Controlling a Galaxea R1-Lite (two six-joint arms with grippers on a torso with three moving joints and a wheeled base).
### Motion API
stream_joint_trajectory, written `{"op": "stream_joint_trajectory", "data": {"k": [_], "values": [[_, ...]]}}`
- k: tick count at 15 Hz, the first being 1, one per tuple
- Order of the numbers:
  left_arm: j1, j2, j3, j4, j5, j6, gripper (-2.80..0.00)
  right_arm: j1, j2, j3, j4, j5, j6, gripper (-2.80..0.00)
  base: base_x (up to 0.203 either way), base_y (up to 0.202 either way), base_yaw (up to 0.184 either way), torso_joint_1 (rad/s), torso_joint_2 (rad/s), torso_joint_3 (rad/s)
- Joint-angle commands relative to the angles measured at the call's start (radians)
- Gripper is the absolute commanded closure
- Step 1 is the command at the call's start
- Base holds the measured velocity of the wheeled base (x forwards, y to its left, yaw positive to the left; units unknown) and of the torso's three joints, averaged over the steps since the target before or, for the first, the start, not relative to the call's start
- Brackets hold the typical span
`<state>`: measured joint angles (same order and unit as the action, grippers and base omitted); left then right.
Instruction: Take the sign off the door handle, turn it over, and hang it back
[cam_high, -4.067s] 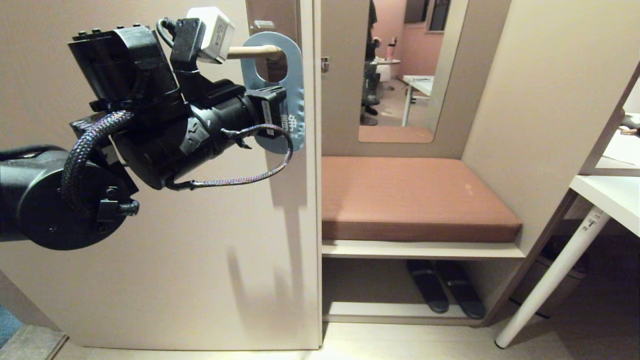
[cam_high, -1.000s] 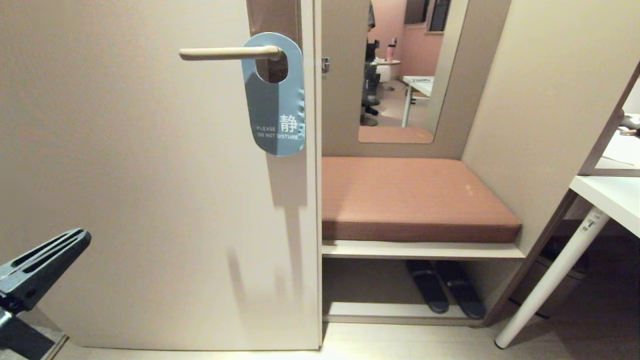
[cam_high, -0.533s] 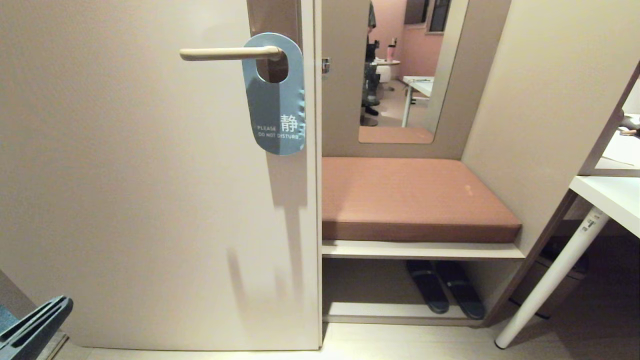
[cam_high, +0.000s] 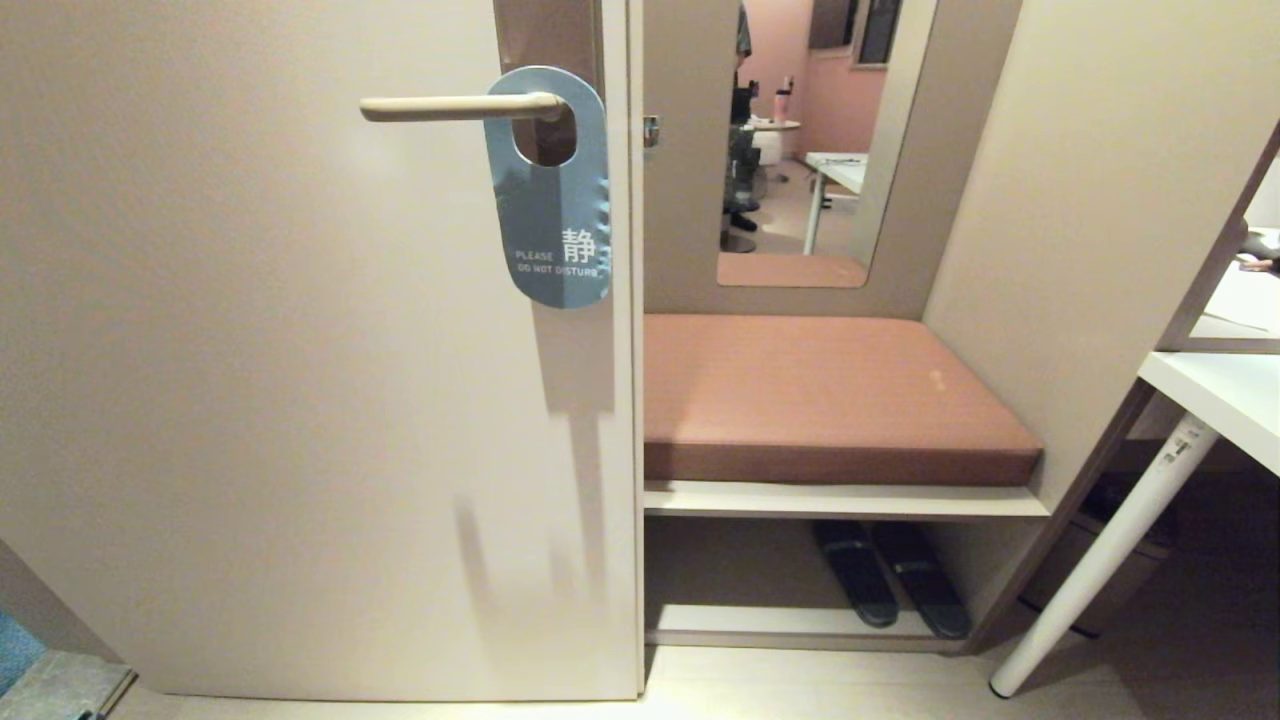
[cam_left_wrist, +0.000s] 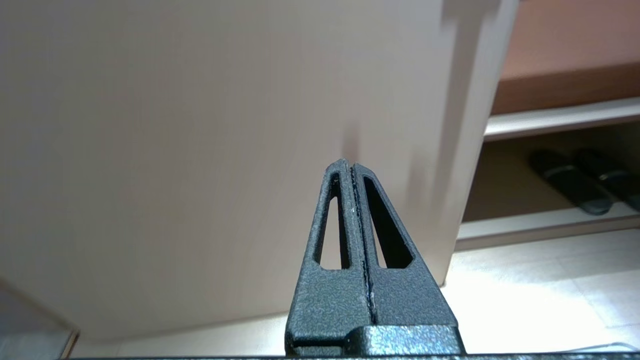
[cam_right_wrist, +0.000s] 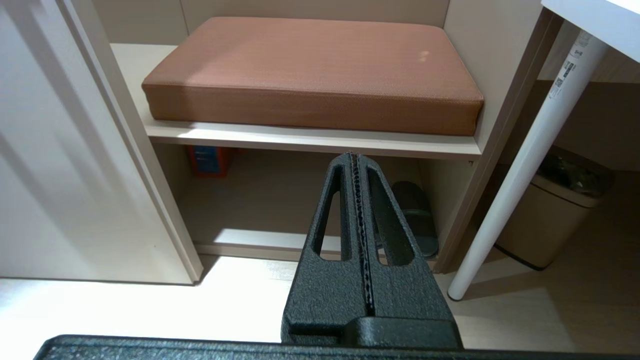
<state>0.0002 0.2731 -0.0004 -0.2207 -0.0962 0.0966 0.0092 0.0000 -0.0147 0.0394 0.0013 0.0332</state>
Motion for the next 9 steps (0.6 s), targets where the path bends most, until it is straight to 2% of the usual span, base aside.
{"op": "stream_joint_trajectory", "data": {"k": [1,4,9], "values": [[0.009,-0.102,0.000,0.052,0.002,-0.002,0.00,0.001,0.000,0.000,0.001,0.000,0.001,0.00,0.000,0.000,0.000,0.000,0.00,0.000],[0.005,-0.192,0.000,0.100,0.008,-0.007,0.00,0.001,0.000,0.000,0.001,0.000,0.001,0.00,0.000,0.000,0.000,0.000,0.00,0.000],[0.000,-0.272,0.000,0.178,0.070,-0.057,0.00,0.001,0.000,0.000,0.001,0.000,0.001,0.00,0.000,0.000,0.000,0.000,0.00,0.000]]}}
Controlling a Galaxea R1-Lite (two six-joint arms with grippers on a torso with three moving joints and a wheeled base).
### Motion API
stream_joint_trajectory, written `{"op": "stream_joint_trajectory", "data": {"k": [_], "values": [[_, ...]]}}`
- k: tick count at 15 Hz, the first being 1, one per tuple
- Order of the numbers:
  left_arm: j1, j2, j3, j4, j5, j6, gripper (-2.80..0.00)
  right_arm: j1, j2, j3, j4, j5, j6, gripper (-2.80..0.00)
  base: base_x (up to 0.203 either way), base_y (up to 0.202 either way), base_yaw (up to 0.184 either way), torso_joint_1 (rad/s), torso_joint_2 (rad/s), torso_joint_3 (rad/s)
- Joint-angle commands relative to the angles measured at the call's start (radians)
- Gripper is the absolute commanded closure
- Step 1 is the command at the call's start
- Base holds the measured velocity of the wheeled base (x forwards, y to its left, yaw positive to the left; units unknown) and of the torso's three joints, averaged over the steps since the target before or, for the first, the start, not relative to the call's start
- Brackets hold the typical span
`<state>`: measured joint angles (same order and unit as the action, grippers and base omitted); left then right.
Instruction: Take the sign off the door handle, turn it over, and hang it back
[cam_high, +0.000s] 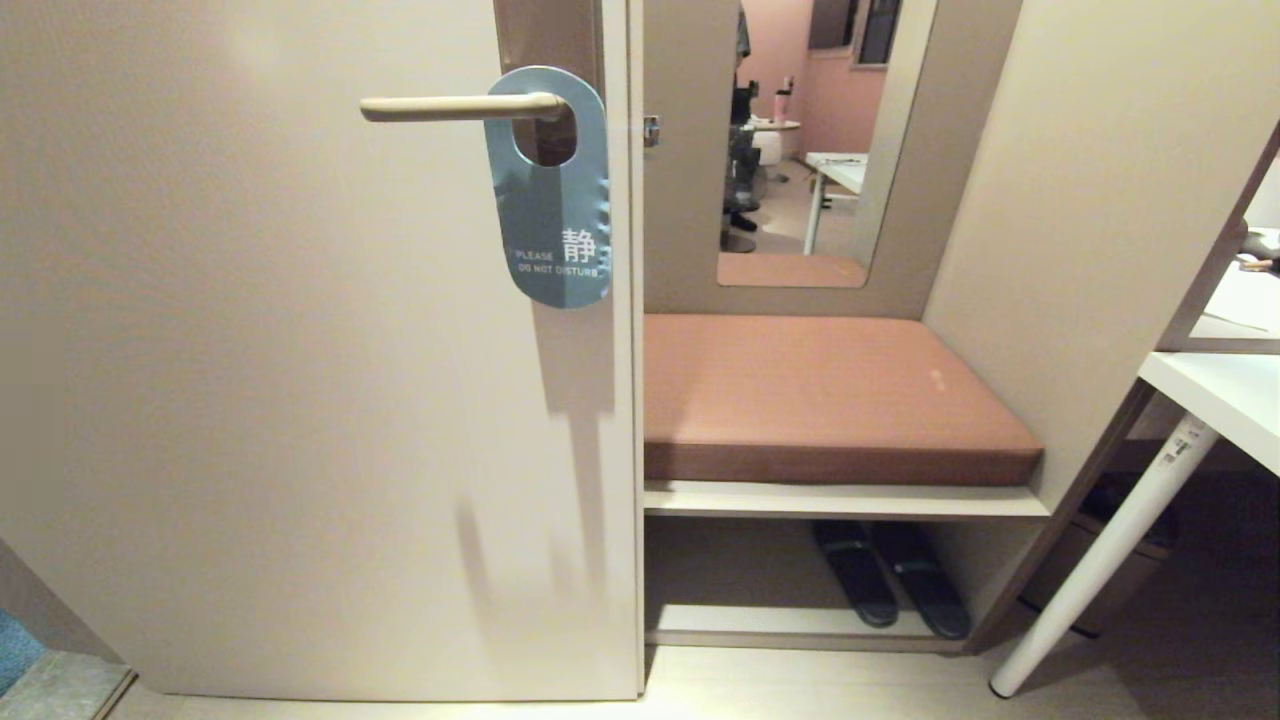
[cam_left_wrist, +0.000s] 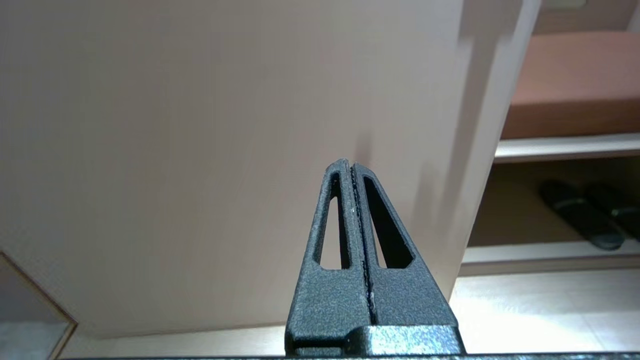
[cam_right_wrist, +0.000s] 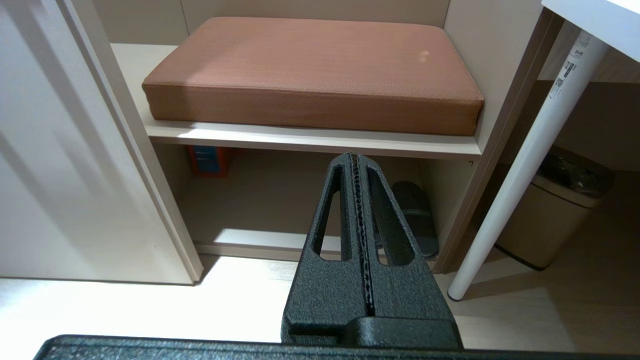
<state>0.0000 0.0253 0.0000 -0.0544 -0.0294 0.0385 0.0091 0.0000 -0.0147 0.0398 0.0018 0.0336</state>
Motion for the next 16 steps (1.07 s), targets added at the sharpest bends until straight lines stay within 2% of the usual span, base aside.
{"op": "stream_joint_trajectory", "data": {"k": [1,16], "values": [[0.000,-0.024,0.000,0.051,0.031,0.008,0.00,0.000,0.000,0.001,0.000,0.000,0.000,0.00,0.000,0.000,0.000,0.000,0.00,0.000],[0.000,-0.024,0.000,0.051,0.043,-0.006,0.00,0.000,0.000,-0.001,0.000,0.000,0.000,0.00,0.000,0.000,0.000,0.000,0.00,0.000]]}}
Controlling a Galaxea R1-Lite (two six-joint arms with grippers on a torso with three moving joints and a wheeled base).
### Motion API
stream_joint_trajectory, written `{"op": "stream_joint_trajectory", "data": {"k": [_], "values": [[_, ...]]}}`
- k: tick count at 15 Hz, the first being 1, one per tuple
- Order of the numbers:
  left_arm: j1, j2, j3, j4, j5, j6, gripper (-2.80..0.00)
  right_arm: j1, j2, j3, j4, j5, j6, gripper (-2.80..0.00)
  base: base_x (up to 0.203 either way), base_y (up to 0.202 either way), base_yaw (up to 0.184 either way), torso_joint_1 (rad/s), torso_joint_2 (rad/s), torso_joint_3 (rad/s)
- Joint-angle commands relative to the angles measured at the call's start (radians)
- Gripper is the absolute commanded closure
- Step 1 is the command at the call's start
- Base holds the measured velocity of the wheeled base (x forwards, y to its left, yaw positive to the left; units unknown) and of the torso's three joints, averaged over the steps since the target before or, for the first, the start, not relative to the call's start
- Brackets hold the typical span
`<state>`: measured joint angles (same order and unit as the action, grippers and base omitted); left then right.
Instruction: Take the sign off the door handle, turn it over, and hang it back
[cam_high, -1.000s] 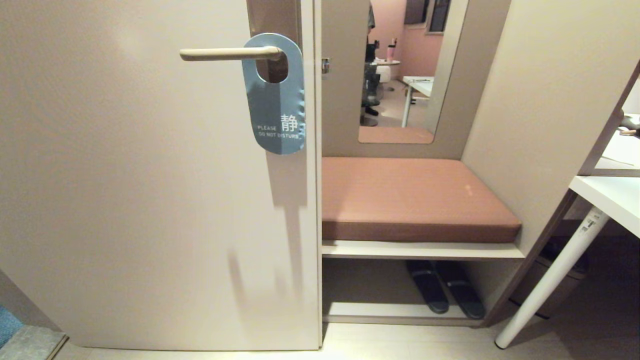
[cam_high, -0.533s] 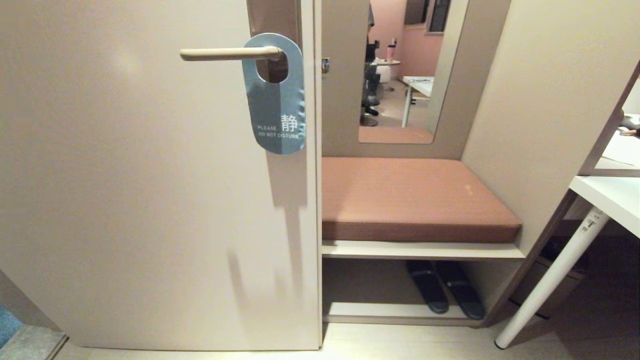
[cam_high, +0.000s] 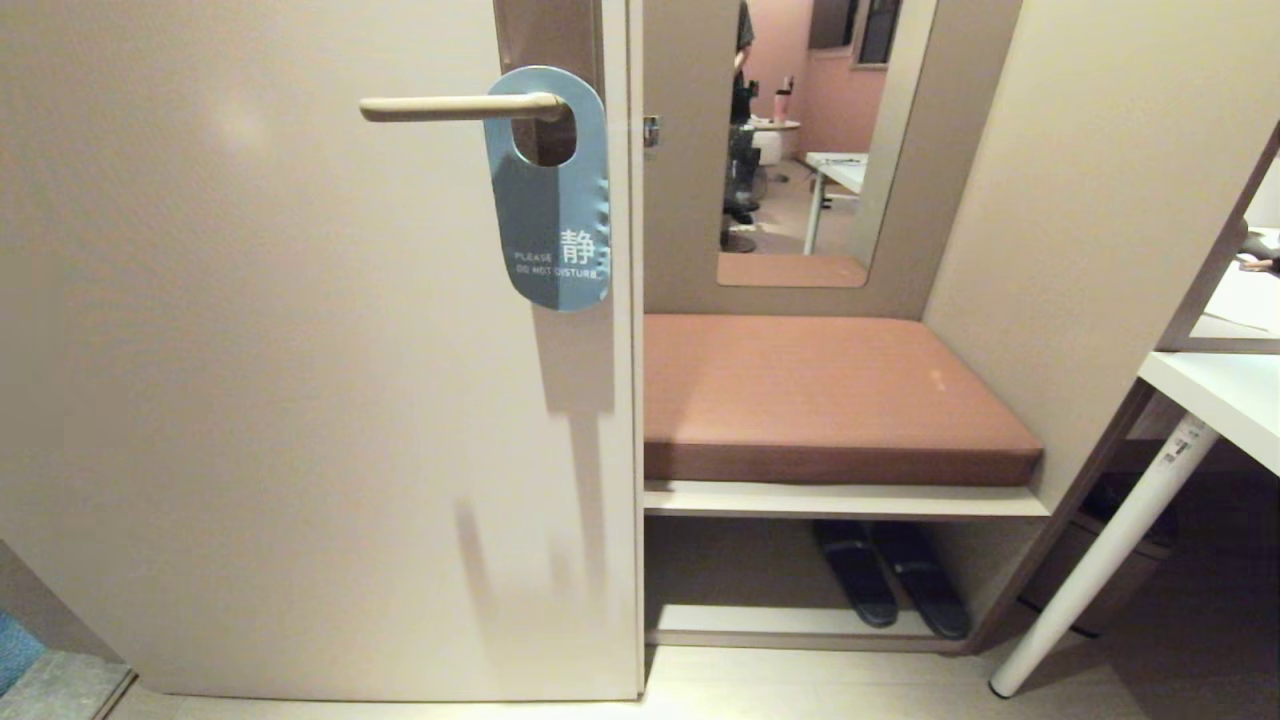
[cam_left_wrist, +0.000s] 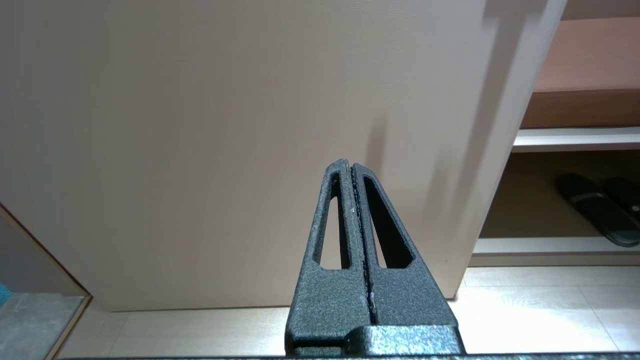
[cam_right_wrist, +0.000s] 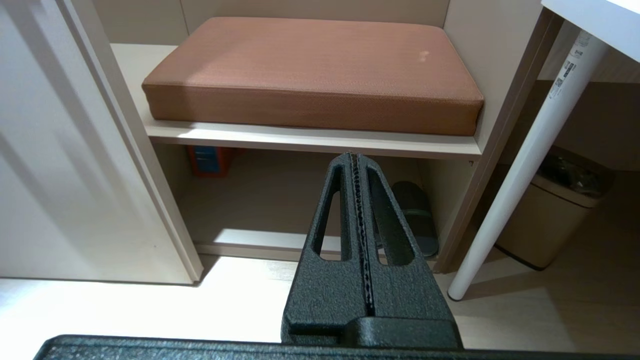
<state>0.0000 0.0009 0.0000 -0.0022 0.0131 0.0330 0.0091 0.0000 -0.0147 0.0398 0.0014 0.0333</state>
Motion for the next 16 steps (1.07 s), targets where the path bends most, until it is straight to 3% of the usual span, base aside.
{"op": "stream_joint_trajectory", "data": {"k": [1,16], "values": [[0.000,0.001,0.000,-0.001,0.001,-0.001,0.00,0.000,0.000,0.000,0.000,0.000,0.000,0.00,0.000,0.000,0.000,0.000,0.00,0.000],[0.000,0.001,0.000,-0.001,0.001,-0.002,0.00,0.000,0.000,0.000,0.000,0.000,0.000,0.00,0.000,0.000,0.000,0.000,0.00,0.000]]}}
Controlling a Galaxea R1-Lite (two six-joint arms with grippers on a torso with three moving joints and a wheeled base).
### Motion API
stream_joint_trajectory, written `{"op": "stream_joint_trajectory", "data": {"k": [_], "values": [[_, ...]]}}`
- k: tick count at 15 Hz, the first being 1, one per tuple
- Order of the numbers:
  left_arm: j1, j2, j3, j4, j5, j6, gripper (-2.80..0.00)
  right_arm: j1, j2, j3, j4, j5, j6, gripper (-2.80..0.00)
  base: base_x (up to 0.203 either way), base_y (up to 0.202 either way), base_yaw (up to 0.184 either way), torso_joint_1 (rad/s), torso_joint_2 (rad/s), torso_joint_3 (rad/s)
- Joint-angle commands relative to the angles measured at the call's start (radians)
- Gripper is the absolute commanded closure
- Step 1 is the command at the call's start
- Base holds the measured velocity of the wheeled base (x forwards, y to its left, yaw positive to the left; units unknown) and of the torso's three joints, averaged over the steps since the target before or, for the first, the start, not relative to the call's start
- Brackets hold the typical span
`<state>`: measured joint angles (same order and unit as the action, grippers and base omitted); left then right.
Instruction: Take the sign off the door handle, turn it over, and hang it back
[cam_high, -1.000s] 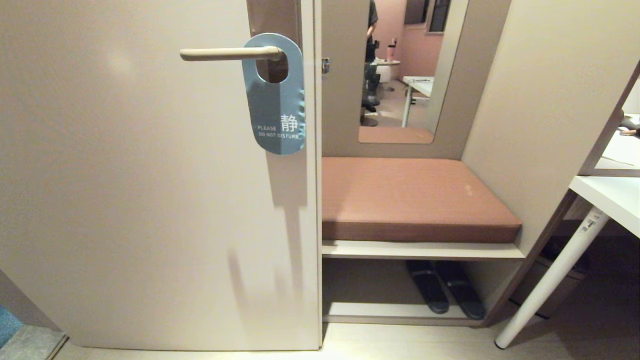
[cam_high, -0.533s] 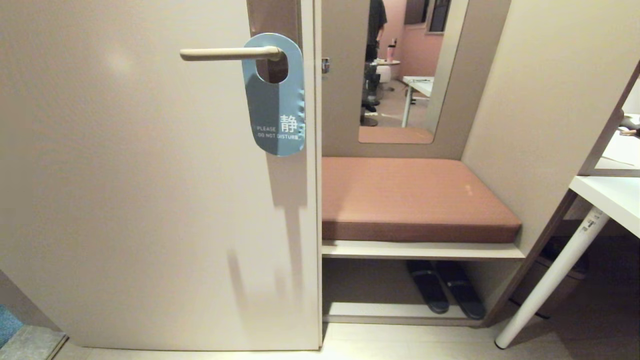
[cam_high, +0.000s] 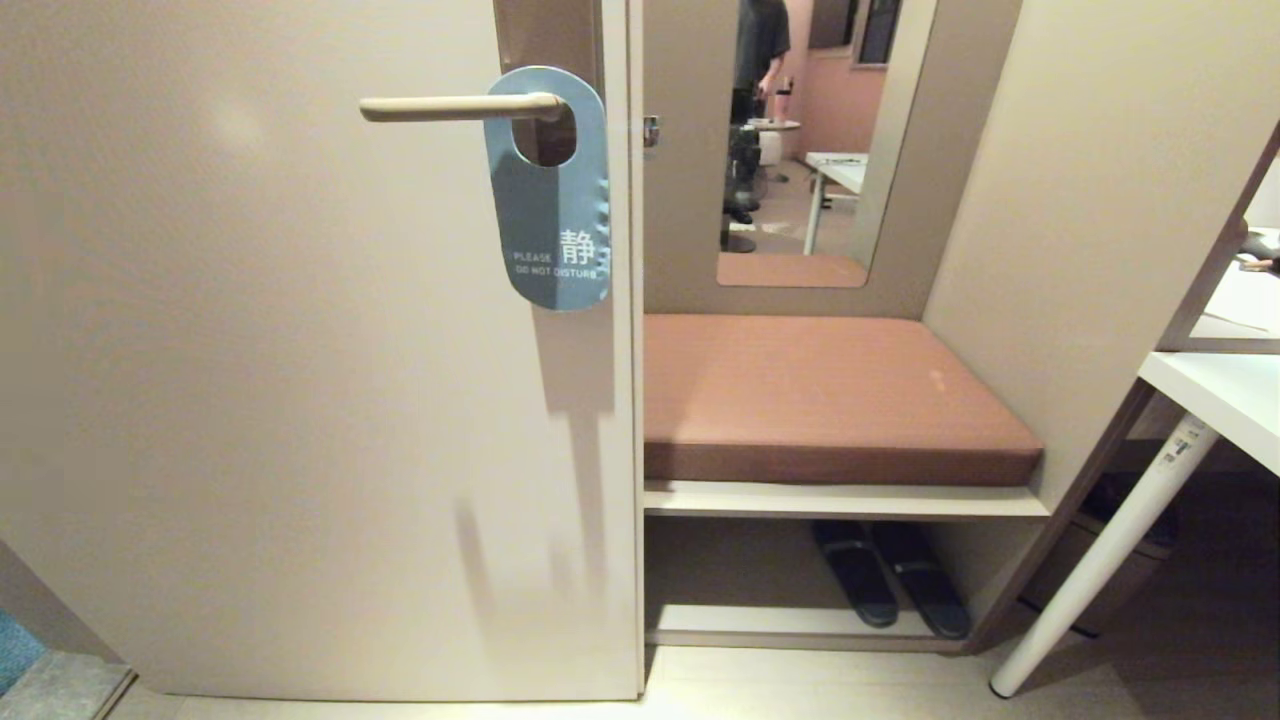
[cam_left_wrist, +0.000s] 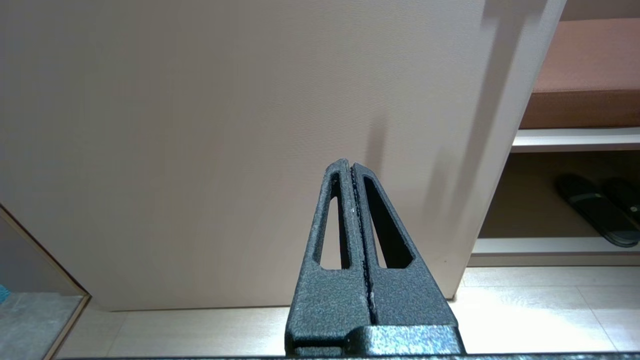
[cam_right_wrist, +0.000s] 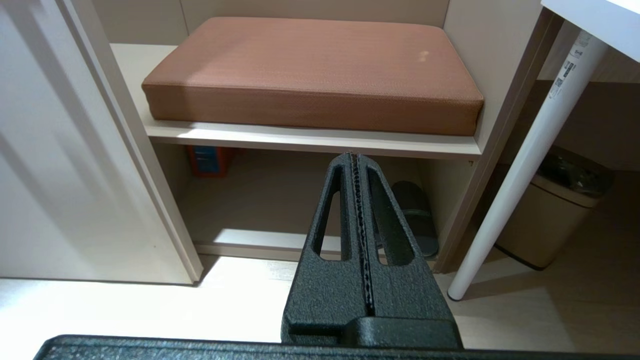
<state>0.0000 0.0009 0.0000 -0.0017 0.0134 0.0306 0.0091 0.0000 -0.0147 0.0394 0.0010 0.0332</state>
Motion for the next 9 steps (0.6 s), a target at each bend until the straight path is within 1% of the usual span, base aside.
{"op": "stream_joint_trajectory", "data": {"k": [1,9], "values": [[0.000,0.001,0.000,-0.001,0.000,0.000,0.00,0.000,0.000,0.000,0.001,0.001,0.001,0.00,0.000,0.000,0.000,0.000,0.00,0.000],[0.000,0.001,0.000,0.000,0.000,0.000,0.00,0.000,0.000,0.001,0.001,0.001,0.001,0.00,0.000,0.000,0.000,0.000,0.00,0.000]]}}
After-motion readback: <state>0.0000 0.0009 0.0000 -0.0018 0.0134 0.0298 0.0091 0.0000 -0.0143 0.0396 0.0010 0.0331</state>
